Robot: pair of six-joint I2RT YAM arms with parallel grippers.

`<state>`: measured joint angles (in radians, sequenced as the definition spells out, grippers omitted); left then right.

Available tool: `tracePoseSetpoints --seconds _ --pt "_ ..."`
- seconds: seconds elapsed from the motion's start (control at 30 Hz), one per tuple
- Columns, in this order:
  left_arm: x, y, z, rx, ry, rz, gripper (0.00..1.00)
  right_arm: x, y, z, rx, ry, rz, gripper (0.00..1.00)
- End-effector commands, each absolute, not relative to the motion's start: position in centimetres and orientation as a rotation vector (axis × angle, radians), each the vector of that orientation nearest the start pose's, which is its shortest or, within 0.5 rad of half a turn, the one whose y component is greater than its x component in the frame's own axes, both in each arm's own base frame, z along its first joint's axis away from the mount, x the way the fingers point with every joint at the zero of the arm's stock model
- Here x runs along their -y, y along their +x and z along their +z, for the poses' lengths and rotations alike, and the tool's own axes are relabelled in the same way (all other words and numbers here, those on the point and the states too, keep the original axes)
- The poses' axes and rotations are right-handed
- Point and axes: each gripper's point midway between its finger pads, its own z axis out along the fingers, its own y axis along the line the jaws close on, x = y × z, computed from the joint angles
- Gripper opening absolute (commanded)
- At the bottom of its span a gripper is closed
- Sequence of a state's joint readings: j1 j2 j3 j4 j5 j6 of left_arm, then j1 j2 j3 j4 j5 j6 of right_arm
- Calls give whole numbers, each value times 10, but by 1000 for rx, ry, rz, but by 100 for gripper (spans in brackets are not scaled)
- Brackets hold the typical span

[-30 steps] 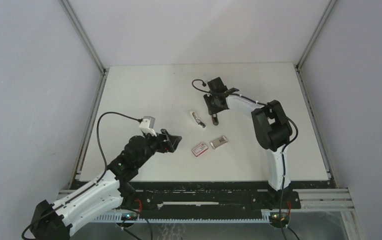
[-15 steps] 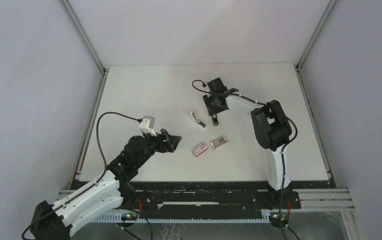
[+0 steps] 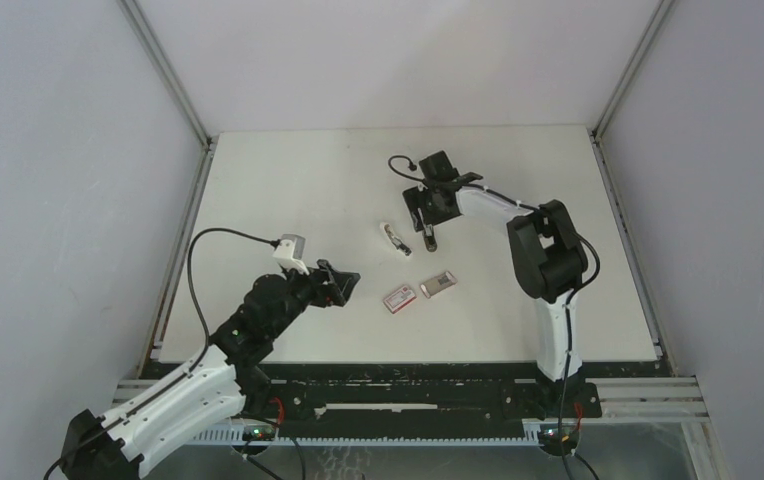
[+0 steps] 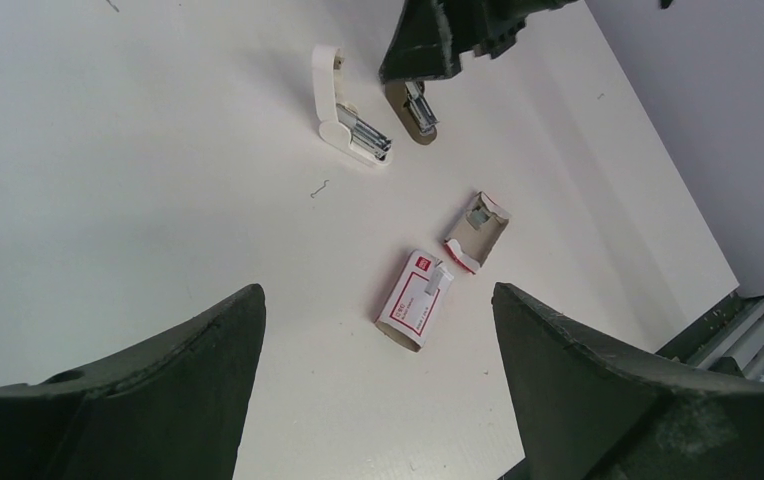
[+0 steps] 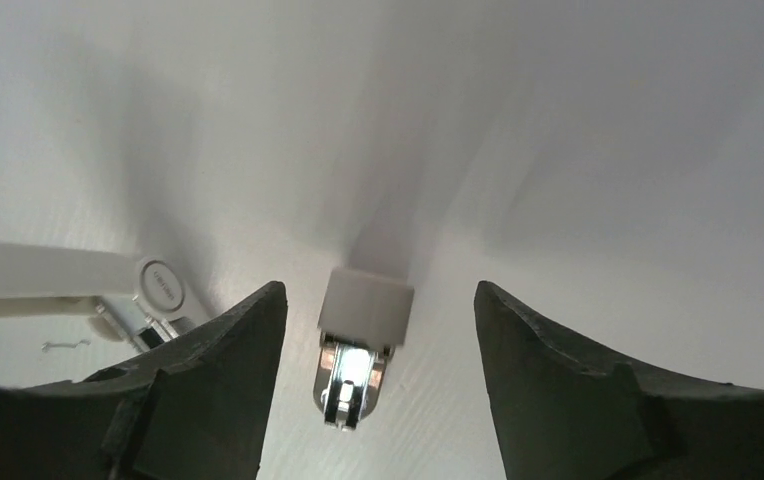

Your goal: Load the staples into the stapler

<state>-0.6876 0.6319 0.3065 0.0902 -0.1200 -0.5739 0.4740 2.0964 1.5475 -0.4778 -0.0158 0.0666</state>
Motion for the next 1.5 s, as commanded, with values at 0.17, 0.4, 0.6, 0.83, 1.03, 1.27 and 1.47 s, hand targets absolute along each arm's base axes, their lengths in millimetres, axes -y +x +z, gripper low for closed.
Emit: tracePoseSetpoints --seconds 0.17,0.4,0.6,0.83,1.03,1.27,1.47 --pt "189 233 162 -1842 134 -724 82 -205 399 167 -2329 -373 401 65" --pt "246 232 174 -1798 447 -827 64 -178 314 150 -2383 -236 508 51" --pt "304 240 175 -1819 581 -856 55 -178 277 125 -2379 -176 620 37" --pt "307 255 175 -1753 542 -829 55 -204 269 92 -2413 -256 516 25" --pt "275 262 159 -1721 452 -697 64 -224 274 76 -2438 -344 424 19" --pt "246 266 171 -1677 337 -605 67 -224 284 59 -2455 -361 228 18" --pt "230 263 180 -1646 274 -588 68 -227 288 48 -2477 -372 180 17"
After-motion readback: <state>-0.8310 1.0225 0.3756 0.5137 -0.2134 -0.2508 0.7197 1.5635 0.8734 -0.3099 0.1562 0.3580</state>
